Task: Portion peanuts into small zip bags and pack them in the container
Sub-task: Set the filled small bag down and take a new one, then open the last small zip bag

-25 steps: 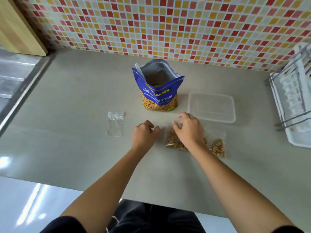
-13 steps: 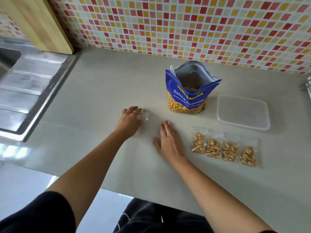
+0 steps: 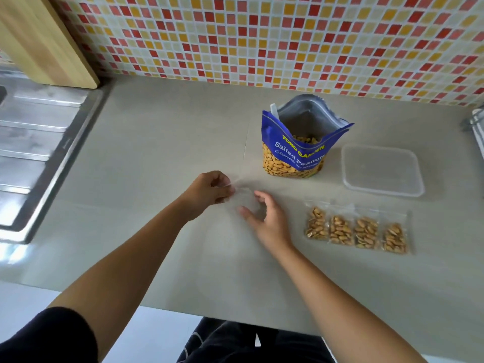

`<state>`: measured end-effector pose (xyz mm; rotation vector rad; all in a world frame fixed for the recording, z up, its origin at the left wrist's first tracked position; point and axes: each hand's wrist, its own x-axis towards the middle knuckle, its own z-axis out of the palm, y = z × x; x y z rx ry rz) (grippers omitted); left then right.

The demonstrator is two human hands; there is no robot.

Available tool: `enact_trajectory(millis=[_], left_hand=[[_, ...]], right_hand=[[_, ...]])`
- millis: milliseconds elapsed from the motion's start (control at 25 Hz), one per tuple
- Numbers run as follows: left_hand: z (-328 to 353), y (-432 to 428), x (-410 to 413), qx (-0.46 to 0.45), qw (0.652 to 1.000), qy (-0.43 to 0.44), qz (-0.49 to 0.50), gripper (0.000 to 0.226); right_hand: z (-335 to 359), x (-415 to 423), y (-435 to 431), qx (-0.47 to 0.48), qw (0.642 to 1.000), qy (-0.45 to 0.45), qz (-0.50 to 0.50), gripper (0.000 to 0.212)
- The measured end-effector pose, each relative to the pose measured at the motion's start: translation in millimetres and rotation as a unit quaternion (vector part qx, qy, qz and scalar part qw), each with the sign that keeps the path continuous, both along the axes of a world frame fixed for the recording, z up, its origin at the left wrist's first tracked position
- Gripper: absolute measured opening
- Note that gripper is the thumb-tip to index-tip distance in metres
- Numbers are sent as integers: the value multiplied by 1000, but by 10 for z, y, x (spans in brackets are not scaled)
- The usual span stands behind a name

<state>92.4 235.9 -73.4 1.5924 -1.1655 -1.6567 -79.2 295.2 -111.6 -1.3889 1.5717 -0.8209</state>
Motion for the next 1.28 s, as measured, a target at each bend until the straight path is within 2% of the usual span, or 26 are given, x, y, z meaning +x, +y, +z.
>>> enact_trajectory(millis=[80,120,240,360,640,840,1040,1280], left_hand=[[40,16,-1,27,998,57,24,18],[55,10,3,38,996,74,28,17],[78,-10,32,55,992,105,40,2],[60,-57,88,60,986,147,54,12],[106,-109,88,86,974,202,62,20],[170,-104,89,101,973,200,48,21],[215,-91,100,103,980,169,19,20],[315,-34,40,110,975,192,-17,21]], right_hand=[[39,53,-32,6,996,-69,-58,23],[49,58,-52,2,993,-85,-81,18],[95,24,-130,9,988,-124,-97,19],[146,-27,-184,21,986,-143,-79,17],[168,-102,-216,16,982,-170,-86,17],[169,-132,-209,17,983,-165,-81,9],[180,-162,-205,17,982,-170,-83,20],[258,-308,-183,50,976,-194,-84,37]])
